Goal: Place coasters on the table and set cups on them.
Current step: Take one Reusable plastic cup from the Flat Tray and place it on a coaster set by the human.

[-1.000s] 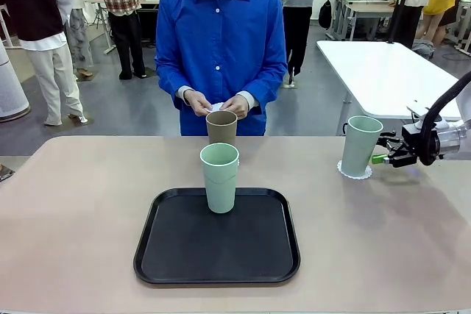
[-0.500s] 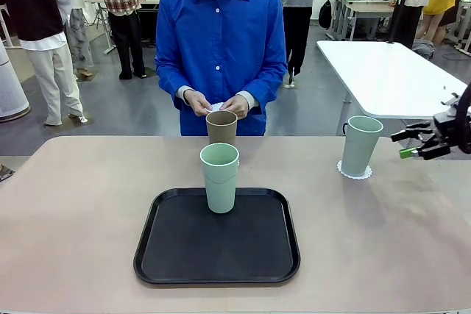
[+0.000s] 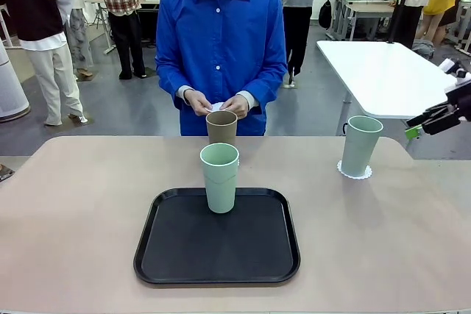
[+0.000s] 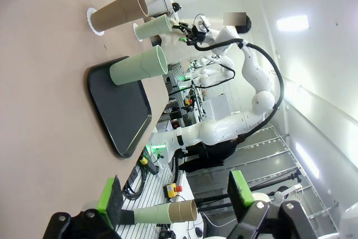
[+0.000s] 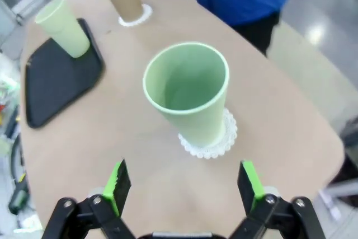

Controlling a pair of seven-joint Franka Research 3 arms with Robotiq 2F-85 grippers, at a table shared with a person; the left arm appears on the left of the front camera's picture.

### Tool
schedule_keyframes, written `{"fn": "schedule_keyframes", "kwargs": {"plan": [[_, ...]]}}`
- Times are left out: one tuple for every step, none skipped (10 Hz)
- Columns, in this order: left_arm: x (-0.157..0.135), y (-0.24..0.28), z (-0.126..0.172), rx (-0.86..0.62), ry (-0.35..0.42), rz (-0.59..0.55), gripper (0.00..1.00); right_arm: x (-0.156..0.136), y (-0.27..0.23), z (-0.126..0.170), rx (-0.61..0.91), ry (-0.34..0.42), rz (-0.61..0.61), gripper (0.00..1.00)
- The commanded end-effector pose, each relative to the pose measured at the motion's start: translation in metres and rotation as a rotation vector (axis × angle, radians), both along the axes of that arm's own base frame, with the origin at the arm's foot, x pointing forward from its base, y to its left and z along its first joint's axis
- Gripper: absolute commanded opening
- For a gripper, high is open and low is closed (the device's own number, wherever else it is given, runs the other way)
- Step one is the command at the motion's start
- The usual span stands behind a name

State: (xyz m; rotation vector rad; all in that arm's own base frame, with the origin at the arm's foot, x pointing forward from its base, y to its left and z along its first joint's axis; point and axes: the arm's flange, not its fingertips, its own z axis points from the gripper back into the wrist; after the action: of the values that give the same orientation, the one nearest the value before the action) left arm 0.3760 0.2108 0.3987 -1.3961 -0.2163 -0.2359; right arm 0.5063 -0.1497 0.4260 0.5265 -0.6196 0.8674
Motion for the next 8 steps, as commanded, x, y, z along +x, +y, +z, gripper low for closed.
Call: {"fn": "schedule_keyframes", "kwargs": {"plan": [[0.0,0.002,0.002,-0.004,-0.008,0.001,1.0,-0.022,0.019,0.022,-0.217,0.115,-0.1,1.0],[0.0,0.002,0.002,-0.004,-0.008,0.001,1.0,-0.034,0.031,0.039,-0.312,0.157,-0.147,1.0],[0.0,0.002,0.002,-0.004,-0.008,0.001,1.0,-0.045,0.049,0.053,-0.37,0.201,-0.194,1.0],[0.0,0.002,0.002,-0.004,-0.008,0.001,1.0,-0.05,0.064,0.065,-0.393,0.225,-0.194,1.0],[0.0,0.002,0.002,-0.004,-0.008,0.001,1.0,-0.055,0.08,0.079,-0.398,0.256,-0.208,1.0],[0.0,0.002,0.002,-0.004,-0.008,0.001,1.0,-0.056,0.09,0.08,-0.408,0.275,-0.212,1.0],[0.0,0.002,0.002,-0.004,-0.008,0.001,1.0,-0.054,0.102,0.075,-0.42,0.292,-0.216,1.0],[0.0,0.002,0.002,-0.004,-0.008,0.001,1.0,-0.05,0.107,0.07,-0.425,0.264,-0.204,1.0]]}}
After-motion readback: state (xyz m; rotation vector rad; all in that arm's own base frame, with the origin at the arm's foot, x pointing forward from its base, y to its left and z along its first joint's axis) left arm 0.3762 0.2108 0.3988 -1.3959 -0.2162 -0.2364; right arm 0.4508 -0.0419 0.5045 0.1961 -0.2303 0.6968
